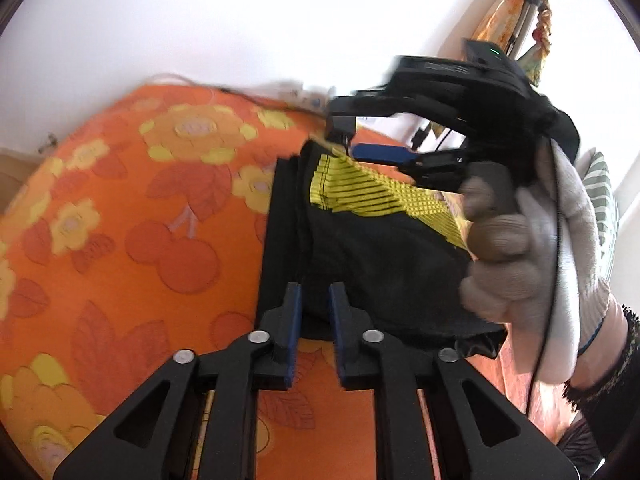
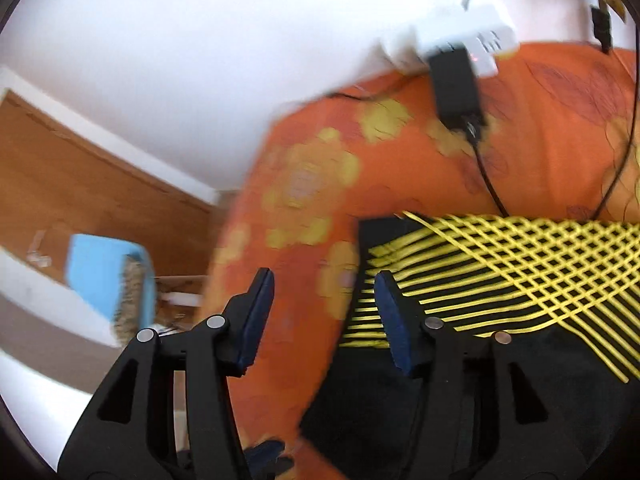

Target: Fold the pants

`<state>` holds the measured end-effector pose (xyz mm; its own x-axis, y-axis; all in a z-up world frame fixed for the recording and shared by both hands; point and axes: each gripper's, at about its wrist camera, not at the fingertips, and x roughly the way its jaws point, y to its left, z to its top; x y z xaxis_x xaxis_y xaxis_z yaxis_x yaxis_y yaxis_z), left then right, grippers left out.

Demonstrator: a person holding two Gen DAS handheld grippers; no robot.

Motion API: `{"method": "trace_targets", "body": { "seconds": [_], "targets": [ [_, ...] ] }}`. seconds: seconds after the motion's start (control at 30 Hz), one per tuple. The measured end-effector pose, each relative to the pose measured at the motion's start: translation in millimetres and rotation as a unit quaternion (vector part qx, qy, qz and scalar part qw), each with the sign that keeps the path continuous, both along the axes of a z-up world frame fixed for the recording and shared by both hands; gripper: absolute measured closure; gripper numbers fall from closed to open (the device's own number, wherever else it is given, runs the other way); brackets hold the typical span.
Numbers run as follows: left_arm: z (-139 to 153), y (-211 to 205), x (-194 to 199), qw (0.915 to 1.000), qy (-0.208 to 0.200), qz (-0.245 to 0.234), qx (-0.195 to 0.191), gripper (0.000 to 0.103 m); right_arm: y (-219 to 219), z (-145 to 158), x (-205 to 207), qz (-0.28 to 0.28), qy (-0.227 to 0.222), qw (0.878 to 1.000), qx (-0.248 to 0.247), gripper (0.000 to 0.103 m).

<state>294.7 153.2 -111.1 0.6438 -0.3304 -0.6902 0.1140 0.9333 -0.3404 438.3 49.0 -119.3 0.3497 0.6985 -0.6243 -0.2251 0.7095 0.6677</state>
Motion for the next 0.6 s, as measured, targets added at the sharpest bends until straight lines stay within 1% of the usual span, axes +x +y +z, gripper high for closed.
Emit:
{"method": "trace_targets", "body": {
  "seconds": [0.03, 0.07, 0.1, 0.13, 0.17, 0.23, 0.27, 0.3, 0.33, 0.4, 0.43, 0.47, 0.5, 0.53, 0.6],
  "targets": [
    [3.5, 0.9, -1.6, 1.0, -0.005, -0.001, 0.0, 0.074, -7.3, 7.3, -2.2, 0.003, -0.006, 1.0, 0.009, 0.047],
    [10.1, 0.6, -2.9, 0.9999, -0.015, 0.0, 0.006, 0.068, -16.5, 15.9, -6.4, 0.006, -0.015, 1.0, 0.014, 0.047],
    [14.3, -0.3, -3.0, 0.9996, -0.024, 0.0, 0.012, 0.056, -26.3, 23.4, -11.6, 0.005, -0.024, 1.0, 0.011, 0.047],
    [16.2, -0.4, -2.9, 0.9995, -0.027, 0.0, 0.016, 0.05, -49.6, 33.6, -26.6, 0.003, -0.035, 0.999, 0.012, 0.047],
    [17.4, -0.6, -0.9, 0.9995, -0.028, 0.001, 0.017, 0.05, -49.6, 33.6, -26.6, 0.003, -0.035, 0.999, 0.012, 0.047],
    [15.0, -0.3, 7.7, 0.9999, -0.014, 0.0, 0.009, 0.05, -79.5, 35.9, -49.4, -0.008, -0.031, 0.999, 0.007, 0.047],
    [13.3, -1.3, 12.0, 0.9999, -0.008, -0.001, 0.007, 0.05, -91.9, 35.5, -59.4, -0.014, -0.03, 0.999, -0.001, 0.047],
    [10.2, -4.4, 17.5, 0.9999, 0.003, -0.005, 0.012, 0.05, -105.9, 33.9, -72.2, -0.026, -0.028, 0.999, -0.02, 0.047],
    [7.2, -8.6, 21.1, 0.9996, 0.009, -0.006, 0.025, 0.05, -120.9, 30.7, -88.0, -0.042, -0.027, 0.998, -0.044, 0.047],
    [-1.0, -18.1, 30.1, 0.9981, 0.018, -0.001, 0.059, 0.05, -138.7, 20.7, -111.2, -0.057, -0.015, 0.995, -0.079, 0.047],
    [-4.5, -19.9, 32.8, 0.9979, 0.024, -0.001, 0.061, 0.05, -148.3, 6.6, -131.1, -0.057, 0.003, 0.992, -0.11, 0.047],
    [-9.6, -21.9, 37.4, 0.9974, 0.034, 0.0, 0.064, 0.05, -150.5, 0.7, -140.7, -0.058, 0.005, 0.991, -0.118, 0.047],
    [-14.8, -24.2, 42.0, 0.9964, 0.043, 0.005, 0.072, 0.05, -150.5, 0.7, -140.7, -0.058, 0.005, 0.991, -0.118, 0.047],
    [-16.9, -24.9, 43.1, 0.9959, 0.046, 0.007, 0.078, 0.05, -152.2, -3.7, -149.6, -0.061, 0.004, 0.99, -0.124, 0.047],
    [-23.0, -27.0, 45.6, 0.9936, 0.055, 0.012, 0.099, 0.05, -146.8, -9.4, -157.4, -0.049, 0.003, 0.99, -0.132, 0.047]
  ]
}}
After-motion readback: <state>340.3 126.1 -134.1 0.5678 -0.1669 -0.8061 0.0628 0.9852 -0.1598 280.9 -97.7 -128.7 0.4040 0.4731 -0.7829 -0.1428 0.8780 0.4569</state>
